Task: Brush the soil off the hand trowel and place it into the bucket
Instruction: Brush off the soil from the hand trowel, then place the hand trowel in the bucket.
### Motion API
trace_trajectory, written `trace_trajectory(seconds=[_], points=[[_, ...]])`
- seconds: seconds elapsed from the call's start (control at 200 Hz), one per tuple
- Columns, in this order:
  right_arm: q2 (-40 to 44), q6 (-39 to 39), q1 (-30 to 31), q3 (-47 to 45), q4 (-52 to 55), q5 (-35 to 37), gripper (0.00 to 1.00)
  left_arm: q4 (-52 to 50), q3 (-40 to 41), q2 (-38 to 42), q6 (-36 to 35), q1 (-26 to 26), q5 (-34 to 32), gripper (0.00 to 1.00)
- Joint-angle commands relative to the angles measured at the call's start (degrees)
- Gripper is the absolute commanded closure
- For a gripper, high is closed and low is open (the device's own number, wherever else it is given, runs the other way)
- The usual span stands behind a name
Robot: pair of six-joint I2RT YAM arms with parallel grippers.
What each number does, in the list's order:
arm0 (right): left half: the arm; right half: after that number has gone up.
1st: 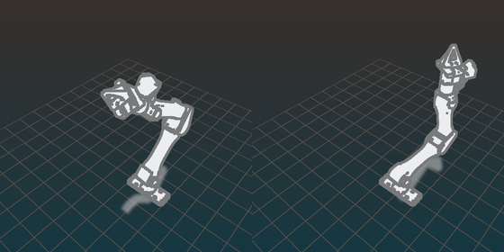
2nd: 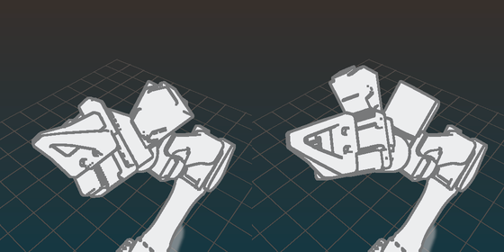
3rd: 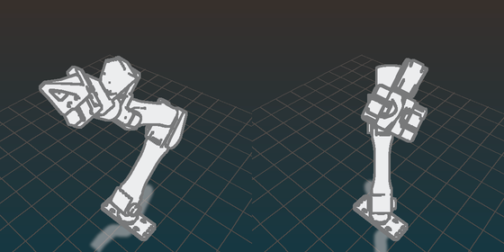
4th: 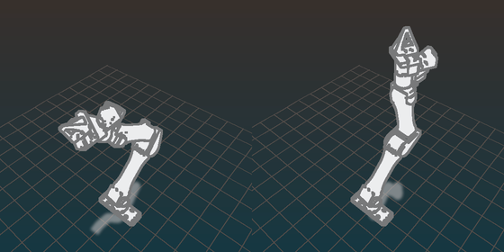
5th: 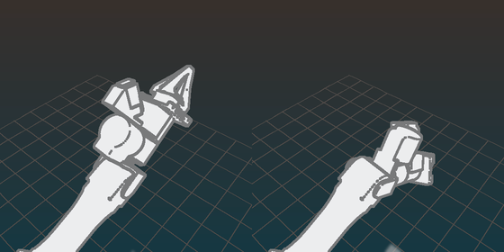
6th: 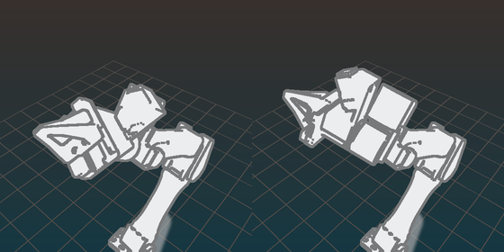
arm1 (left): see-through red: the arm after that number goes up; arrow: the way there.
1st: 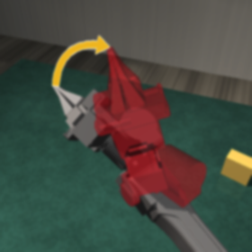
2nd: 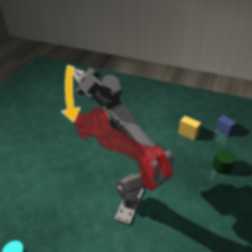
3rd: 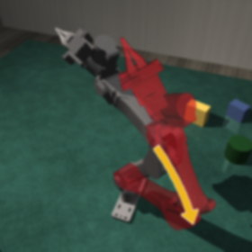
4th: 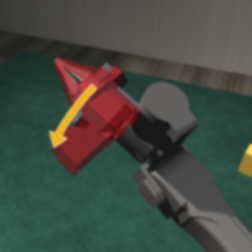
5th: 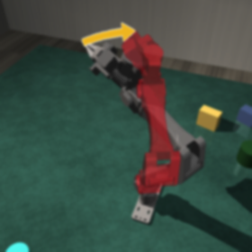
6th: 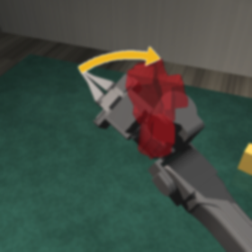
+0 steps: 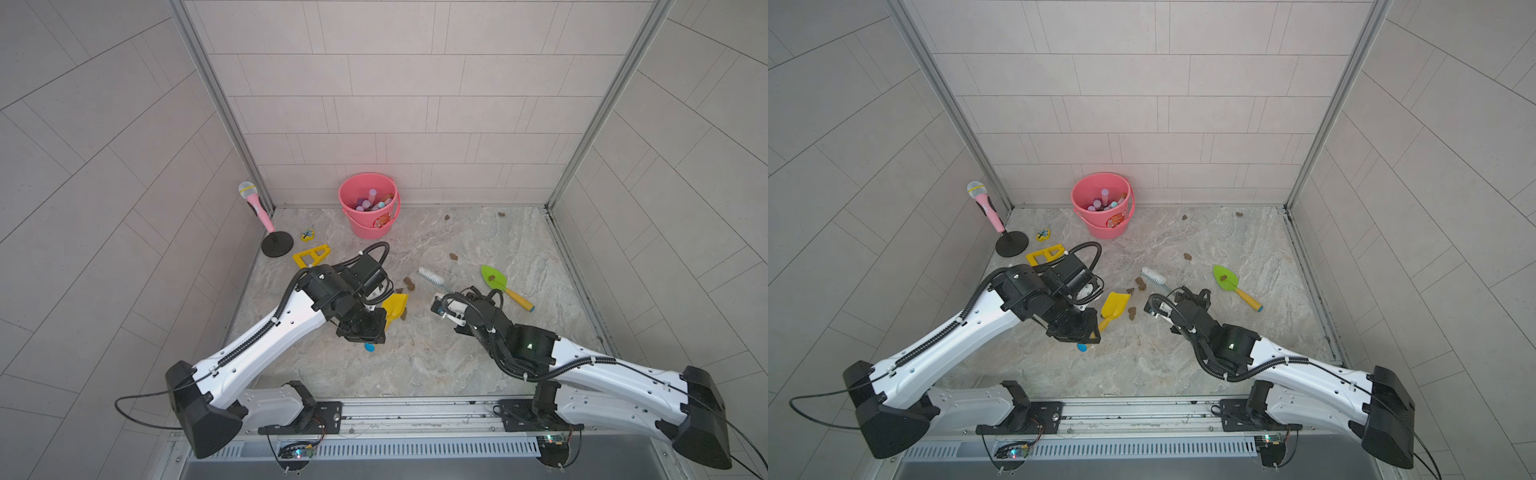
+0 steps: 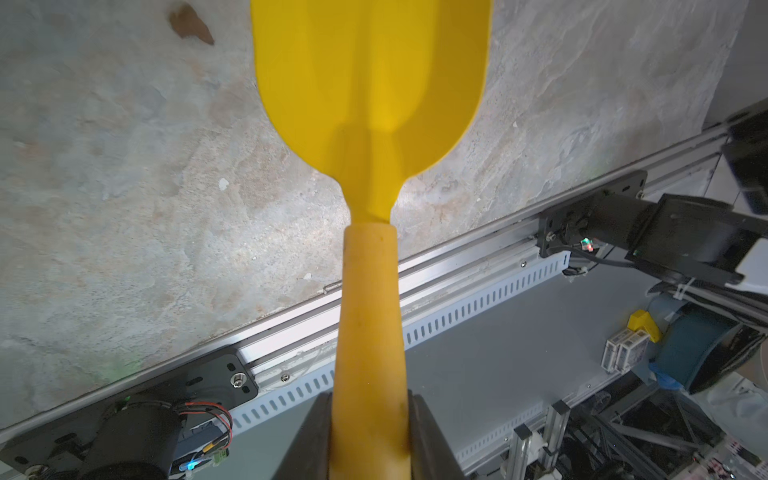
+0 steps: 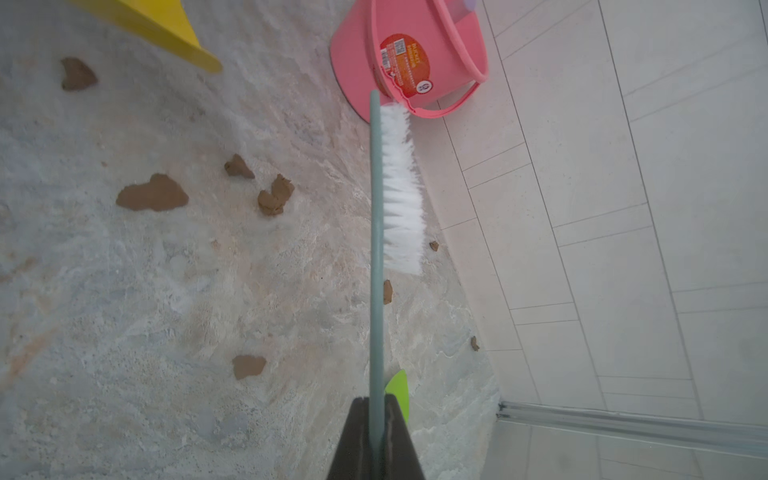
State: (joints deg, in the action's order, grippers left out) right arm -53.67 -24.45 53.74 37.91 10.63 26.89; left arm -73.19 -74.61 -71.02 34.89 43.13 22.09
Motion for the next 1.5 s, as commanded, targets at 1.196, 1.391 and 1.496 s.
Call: trace_trajectory(seconds=[1.196, 1.391, 1.496], points=[[20.9, 49.1, -24.0, -1.1, 15.7, -35.3, 1.0, 38.1, -68.4, -59.2, 60.2, -35.4, 23.0, 1.0], [20.5, 49.4, -24.0, -0.5, 16.0, -35.1, 1.0, 37.3, -68.0, -60.7, 62.4, -35.4, 22.6, 1.0], [20.0, 49.9, -24.0, 0.0, 16.5, -35.2, 1.0, 35.7, -67.5, -61.3, 62.5, -35.5, 22.6, 1.0]])
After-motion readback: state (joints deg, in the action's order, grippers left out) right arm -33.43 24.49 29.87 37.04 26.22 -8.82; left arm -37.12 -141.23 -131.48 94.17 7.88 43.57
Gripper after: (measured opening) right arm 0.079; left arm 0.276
